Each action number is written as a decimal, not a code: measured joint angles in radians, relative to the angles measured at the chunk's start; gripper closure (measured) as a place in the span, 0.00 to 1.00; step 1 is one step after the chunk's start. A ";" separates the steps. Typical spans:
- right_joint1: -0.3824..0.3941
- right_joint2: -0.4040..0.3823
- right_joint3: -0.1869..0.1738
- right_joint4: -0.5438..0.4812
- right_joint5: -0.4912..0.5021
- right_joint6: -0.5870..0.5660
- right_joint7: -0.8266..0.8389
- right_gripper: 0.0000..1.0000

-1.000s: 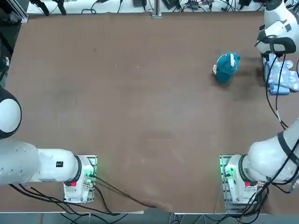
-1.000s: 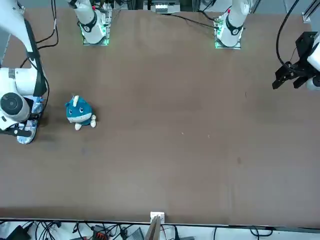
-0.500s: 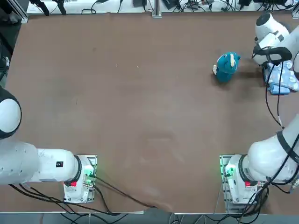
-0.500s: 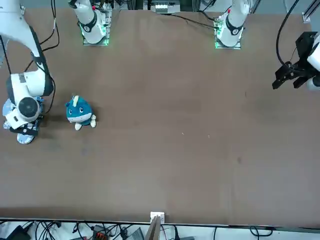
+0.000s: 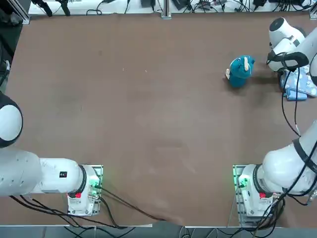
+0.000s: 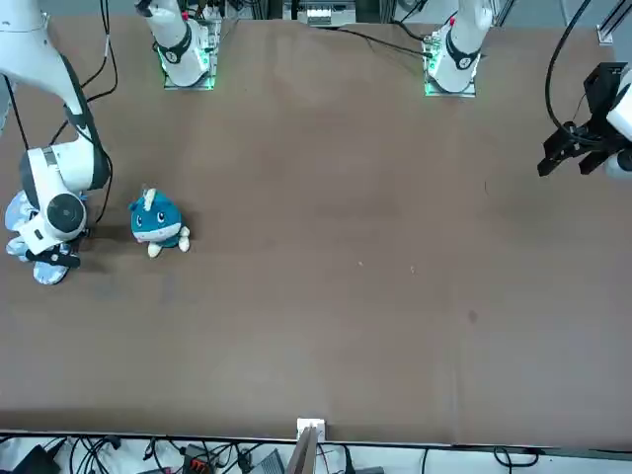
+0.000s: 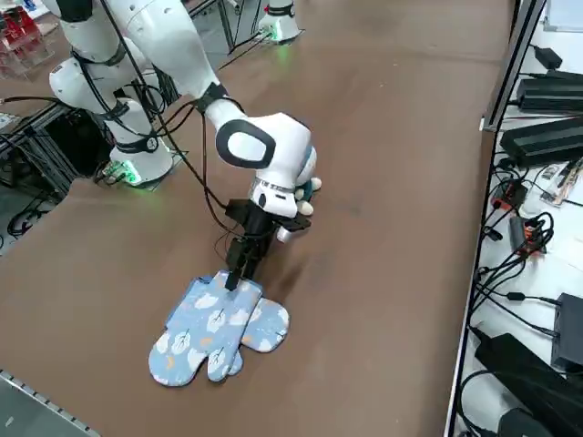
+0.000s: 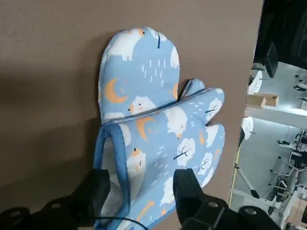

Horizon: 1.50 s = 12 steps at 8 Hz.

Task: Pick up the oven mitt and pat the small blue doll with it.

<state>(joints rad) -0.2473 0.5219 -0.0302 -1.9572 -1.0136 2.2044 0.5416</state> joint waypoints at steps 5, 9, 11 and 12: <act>-0.024 0.022 -0.006 -0.002 -0.055 -0.001 0.011 0.29; -0.025 0.020 -0.005 0.002 -0.057 0.000 0.012 0.75; -0.024 -0.003 -0.004 0.020 -0.057 0.000 0.002 0.96; -0.024 -0.026 -0.004 0.026 -0.049 0.000 -0.029 0.96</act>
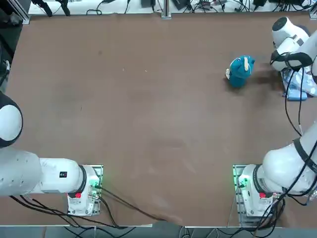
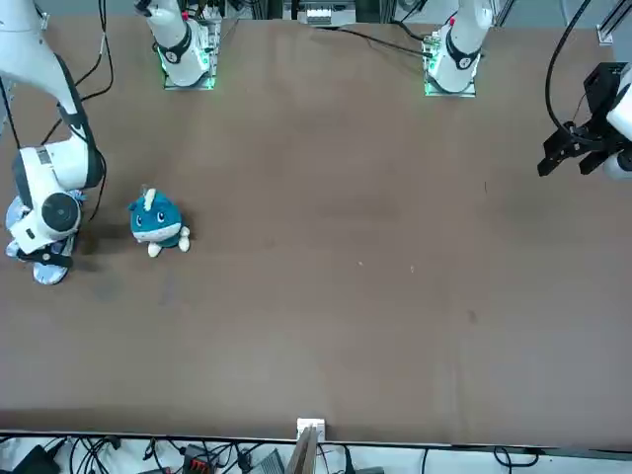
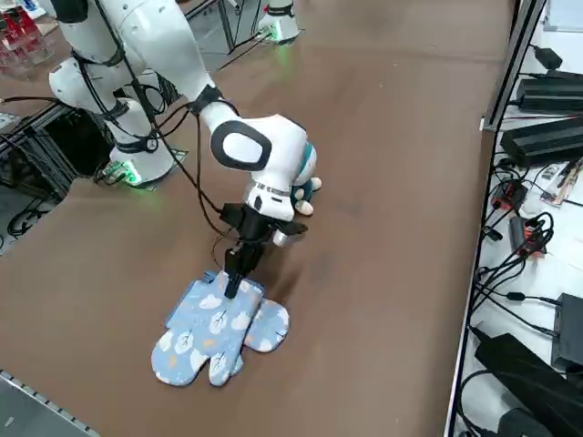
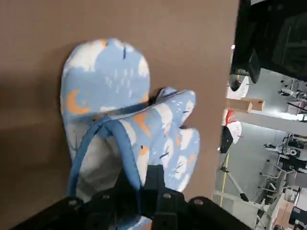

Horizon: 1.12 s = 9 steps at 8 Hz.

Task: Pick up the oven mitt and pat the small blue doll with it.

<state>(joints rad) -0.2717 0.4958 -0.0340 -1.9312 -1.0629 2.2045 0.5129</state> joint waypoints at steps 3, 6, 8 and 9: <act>0.001 -0.102 0.006 0.031 0.164 -0.023 -0.219 0.96; 0.006 -0.197 0.082 0.169 0.433 -0.301 -0.479 0.96; 0.013 -0.222 0.154 0.272 0.549 -0.516 -0.534 0.96; 0.014 -0.222 0.194 0.296 0.597 -0.579 -0.534 0.96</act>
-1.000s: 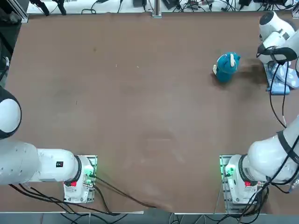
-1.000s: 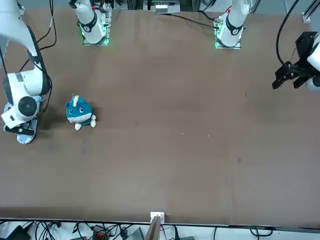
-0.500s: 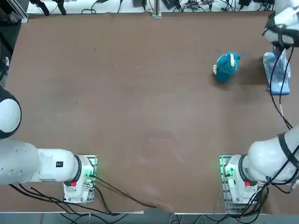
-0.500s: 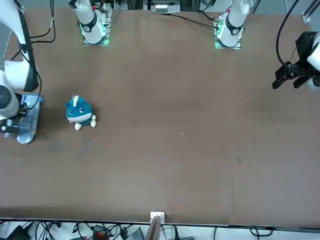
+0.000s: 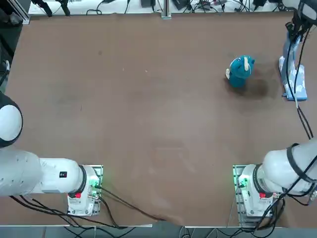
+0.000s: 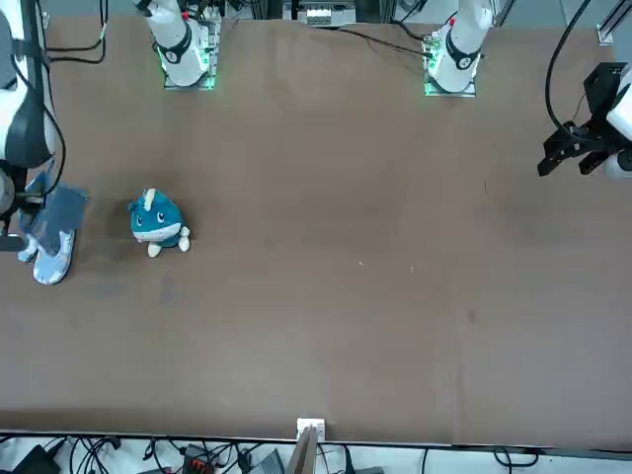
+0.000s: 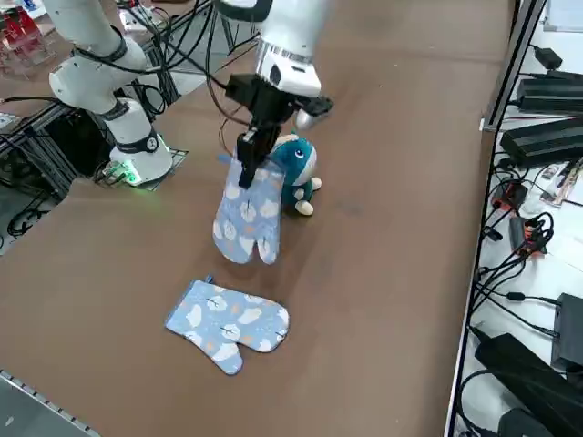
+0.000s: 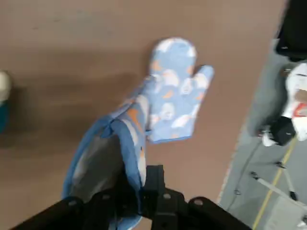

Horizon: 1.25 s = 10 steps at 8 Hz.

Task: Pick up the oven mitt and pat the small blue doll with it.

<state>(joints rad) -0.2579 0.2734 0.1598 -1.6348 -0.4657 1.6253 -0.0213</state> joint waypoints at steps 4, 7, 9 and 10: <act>0.025 0.021 0.059 0.004 0.140 -0.023 0.037 0.96; 0.107 0.055 0.063 0.050 0.178 -0.019 0.178 0.96; 0.116 0.096 0.059 0.117 0.214 -0.002 0.205 0.96; 0.112 0.115 0.050 0.148 0.215 0.017 0.205 0.96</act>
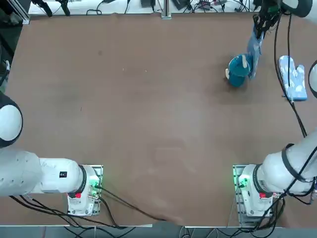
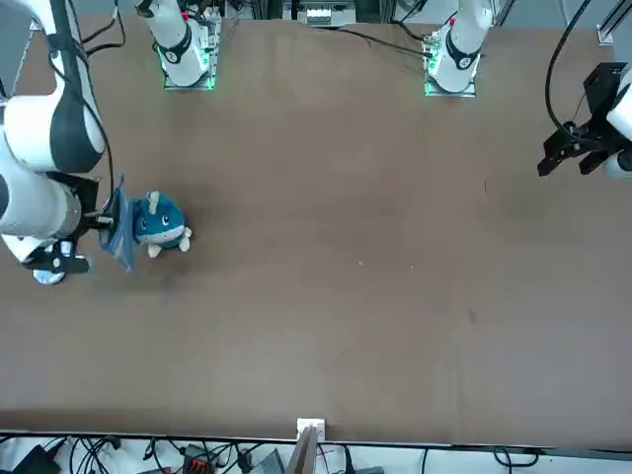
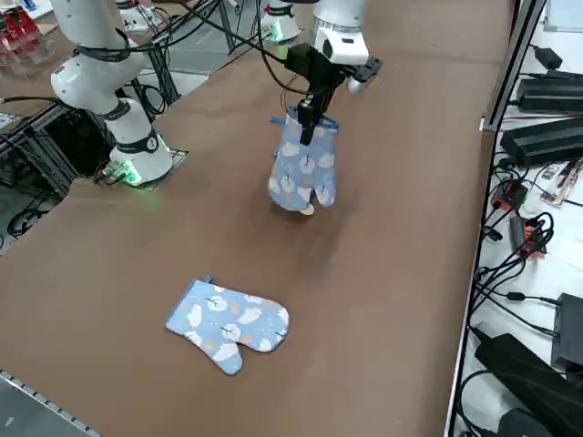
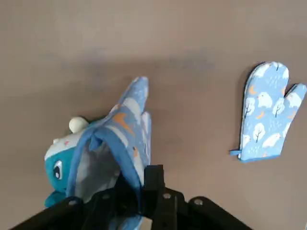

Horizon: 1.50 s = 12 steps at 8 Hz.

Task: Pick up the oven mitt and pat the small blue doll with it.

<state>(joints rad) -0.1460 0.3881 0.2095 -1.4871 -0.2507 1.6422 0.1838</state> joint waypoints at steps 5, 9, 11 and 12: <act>-0.033 0.013 -0.063 0.103 0.002 -0.026 -0.001 0.96; 0.002 0.029 -0.056 0.084 0.014 -0.195 0.014 0.96; 0.038 0.048 -0.053 0.081 0.015 -0.172 0.054 0.96; 0.055 0.056 -0.052 0.081 0.015 -0.144 0.091 0.96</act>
<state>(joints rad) -0.0913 0.4446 0.1571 -1.4059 -0.2357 1.4979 0.2751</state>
